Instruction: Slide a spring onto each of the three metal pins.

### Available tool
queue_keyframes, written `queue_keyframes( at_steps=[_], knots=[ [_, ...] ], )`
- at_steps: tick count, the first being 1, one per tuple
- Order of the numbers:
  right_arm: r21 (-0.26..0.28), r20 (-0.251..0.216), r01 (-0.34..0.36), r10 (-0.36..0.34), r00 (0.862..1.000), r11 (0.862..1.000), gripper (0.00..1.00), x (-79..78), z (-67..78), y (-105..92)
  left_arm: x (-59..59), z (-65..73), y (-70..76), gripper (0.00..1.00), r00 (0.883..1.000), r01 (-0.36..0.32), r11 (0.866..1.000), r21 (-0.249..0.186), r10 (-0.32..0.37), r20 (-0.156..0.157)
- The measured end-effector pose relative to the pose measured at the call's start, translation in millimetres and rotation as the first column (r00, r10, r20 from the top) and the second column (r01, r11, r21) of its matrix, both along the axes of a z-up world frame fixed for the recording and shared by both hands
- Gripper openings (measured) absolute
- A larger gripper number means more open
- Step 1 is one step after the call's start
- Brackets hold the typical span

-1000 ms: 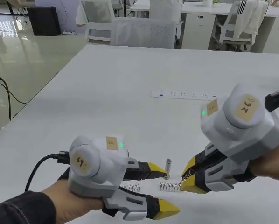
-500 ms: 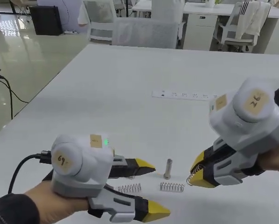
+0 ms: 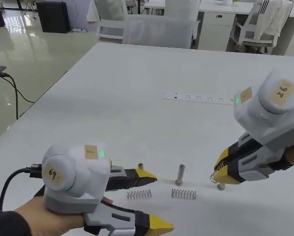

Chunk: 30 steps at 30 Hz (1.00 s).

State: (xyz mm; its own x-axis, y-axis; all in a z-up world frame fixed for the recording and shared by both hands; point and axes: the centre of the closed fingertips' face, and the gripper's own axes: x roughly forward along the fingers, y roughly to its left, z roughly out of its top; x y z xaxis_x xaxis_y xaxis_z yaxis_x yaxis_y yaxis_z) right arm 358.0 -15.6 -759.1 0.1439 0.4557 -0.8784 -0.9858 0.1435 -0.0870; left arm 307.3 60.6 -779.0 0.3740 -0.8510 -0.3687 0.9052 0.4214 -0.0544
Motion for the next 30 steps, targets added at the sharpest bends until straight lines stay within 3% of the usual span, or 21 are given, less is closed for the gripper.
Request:
queue_keyframes(
  at_steps=[17, 30],
  knots=[
    [-0.069, 0.021, 0.087, -0.086, 0.996, 0.994, 0.08, 34.7, -5.6, -30.1, -3.2, -3.5, 1.4, 0.5, 1.0, -0.01, 1.0, -0.004, 0.01, -0.012],
    [-0.115, -0.01, 0.086, -0.088, 0.996, 0.99, 0.08, 41.2, -25.8, -35.2, -3.7, -3.8, 2.0, 0.49, 1.0, -0.009, 1.0, -0.004, 0.009, -0.01]
  ],
)
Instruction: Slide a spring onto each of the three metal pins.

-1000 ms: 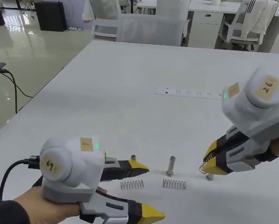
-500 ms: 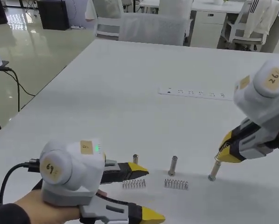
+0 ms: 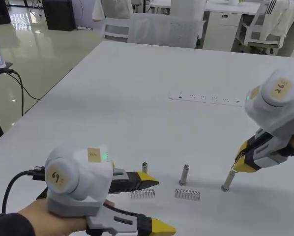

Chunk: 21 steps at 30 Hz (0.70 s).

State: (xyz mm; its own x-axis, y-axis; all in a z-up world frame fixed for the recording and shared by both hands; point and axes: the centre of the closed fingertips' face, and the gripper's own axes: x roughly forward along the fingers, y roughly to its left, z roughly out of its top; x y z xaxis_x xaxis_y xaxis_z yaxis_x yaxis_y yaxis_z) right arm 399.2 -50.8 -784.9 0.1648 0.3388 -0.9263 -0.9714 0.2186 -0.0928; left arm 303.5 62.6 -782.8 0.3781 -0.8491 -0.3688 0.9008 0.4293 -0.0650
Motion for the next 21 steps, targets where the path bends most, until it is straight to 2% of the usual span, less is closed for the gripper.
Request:
queue_keyframes(
  at_steps=[12, 21],
  knots=[
    [-0.008, -0.021, -0.001, 0.001, 1.0, 1.0, 0.08, 4.0, -8.0, 1.1, -0.2, -0.2, 0.0, 0.49, 1.0, 0.001, 1.0, 0.0, -0.001, -0.002],
    [-0.028, -0.049, -0.003, 0.002, 0.999, 1.0, 0.09, 5.2, -20.8, 0.4, -0.2, -1.0, 0.1, 0.49, 1.0, 0.001, 1.0, 0.0, -0.001, -0.004]
  ],
)
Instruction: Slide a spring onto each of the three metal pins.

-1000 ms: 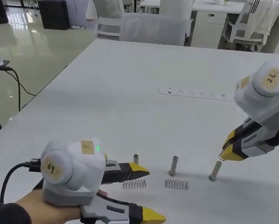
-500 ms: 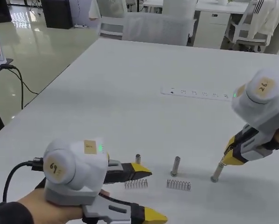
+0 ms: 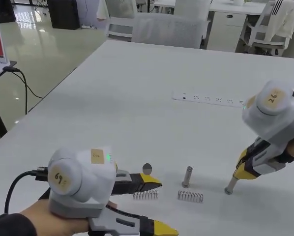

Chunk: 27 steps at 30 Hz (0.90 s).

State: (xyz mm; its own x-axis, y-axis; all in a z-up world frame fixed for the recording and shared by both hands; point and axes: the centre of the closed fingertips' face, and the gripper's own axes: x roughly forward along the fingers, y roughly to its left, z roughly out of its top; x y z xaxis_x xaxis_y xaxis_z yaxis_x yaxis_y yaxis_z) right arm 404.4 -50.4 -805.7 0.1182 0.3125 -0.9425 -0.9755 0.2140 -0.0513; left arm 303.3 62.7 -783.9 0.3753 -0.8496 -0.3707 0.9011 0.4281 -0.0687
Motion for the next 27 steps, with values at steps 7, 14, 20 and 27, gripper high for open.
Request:
queue_keyframes(
  at_steps=[7, 14, 20, 27],
  knots=[
    [-0.022, -0.01, -0.005, 0.005, 1.0, 1.0, 0.09, 0.9, -14.1, 1.4, 0.2, -0.7, 0.2, 0.48, 1.0, 0.0, 1.0, 0.001, 0.0, -0.001],
    [-0.025, -0.019, 0.009, -0.009, 1.0, 1.0, 0.09, 4.8, -27.0, 0.0, 0.3, -1.5, -0.1, 0.48, 1.0, 0.0, 1.0, 0.003, 0.0, -0.003],
    [-0.033, -0.017, 0.012, -0.012, 1.0, 0.999, 0.09, 3.5, -36.9, 0.9, 0.3, -2.5, -0.2, 0.48, 1.0, 0.001, 1.0, 0.006, -0.001, -0.006],
    [-0.04, -0.024, 0.009, -0.01, 1.0, 0.999, 0.09, 4.0, -44.4, -0.1, 0.8, -2.2, -0.1, 0.48, 1.0, -0.002, 1.0, 0.004, 0.002, -0.005]
  ],
)
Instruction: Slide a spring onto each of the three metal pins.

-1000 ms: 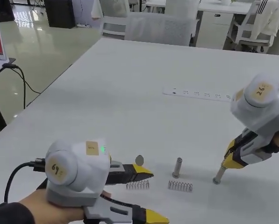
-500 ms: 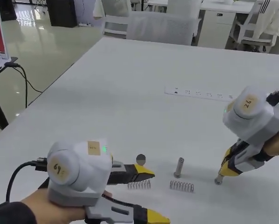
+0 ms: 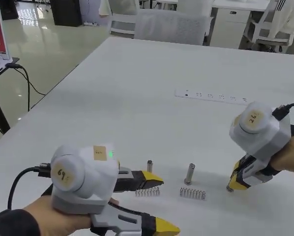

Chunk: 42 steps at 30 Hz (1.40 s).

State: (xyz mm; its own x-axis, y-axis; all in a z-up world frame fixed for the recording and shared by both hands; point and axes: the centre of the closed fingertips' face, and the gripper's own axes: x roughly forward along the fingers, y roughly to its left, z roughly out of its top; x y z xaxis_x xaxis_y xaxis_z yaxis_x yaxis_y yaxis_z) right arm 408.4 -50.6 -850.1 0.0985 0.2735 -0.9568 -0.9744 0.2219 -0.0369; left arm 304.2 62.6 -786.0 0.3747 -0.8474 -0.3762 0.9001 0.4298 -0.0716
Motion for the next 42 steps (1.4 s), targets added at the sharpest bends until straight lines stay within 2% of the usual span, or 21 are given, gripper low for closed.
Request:
queue_keyframes(
  at_steps=[6, 13, 17, 20, 23, 27, 30, 35, 42],
  knots=[
    [0.001, -0.005, -0.001, 0.001, 1.0, 1.0, 0.1, 0.0, -2.3, -0.3, 0.4, 0.2, 0.1, 0.48, 1.0, -0.002, 1.0, 0.0, 0.002, 0.0],
    [0.005, -0.004, -0.004, 0.004, 1.0, 1.0, 0.17, -1.0, -3.6, -0.4, 0.2, -0.1, 0.0, 0.48, 1.0, -0.001, 1.0, 0.0, 0.001, -0.001],
    [0.01, 0.006, -0.008, 0.008, 1.0, 1.0, 0.22, -1.5, -0.5, 0.4, -0.3, -0.4, -0.4, 0.48, 1.0, 0.002, 1.0, 0.001, -0.002, -0.001],
    [0.019, 0.03, -0.019, 0.019, 0.999, 1.0, 0.29, -0.3, 5.0, 2.9, -0.3, -0.4, -0.3, 0.48, 1.0, 0.001, 1.0, 0.002, -0.001, -0.002],
    [0.026, 0.048, -0.038, 0.037, 0.998, 0.999, 0.3, -0.6, 11.3, 7.4, -0.5, -0.1, -0.5, 0.48, 1.0, 0.003, 1.0, 0.001, -0.003, -0.001],
    [0.041, 0.052, -0.075, 0.073, 0.996, 0.996, 0.3, -7.0, 19.5, 19.7, -0.6, -0.4, -0.5, 0.48, 1.0, 0.003, 1.0, 0.002, -0.003, -0.002],
    [0.05, 0.039, -0.098, 0.096, 0.995, 0.994, 0.28, -13.2, 21.1, 28.9, -0.6, -0.6, -0.2, 0.48, 1.0, 0.002, 1.0, 0.003, -0.002, -0.003],
    [0.049, 0.021, -0.138, 0.137, 0.99, 0.989, 0.24, -23.8, 18.2, 41.5, -0.6, -0.8, 0.1, 0.48, 1.0, 0.001, 1.0, 0.003, -0.001, -0.004],
    [0.039, -0.006, -0.184, 0.184, 0.983, 0.982, 0.21, -35.9, 5.2, 54.3, -0.7, -1.3, 0.6, 0.47, 1.0, 0.001, 1.0, 0.006, -0.001, -0.005]
  ],
)
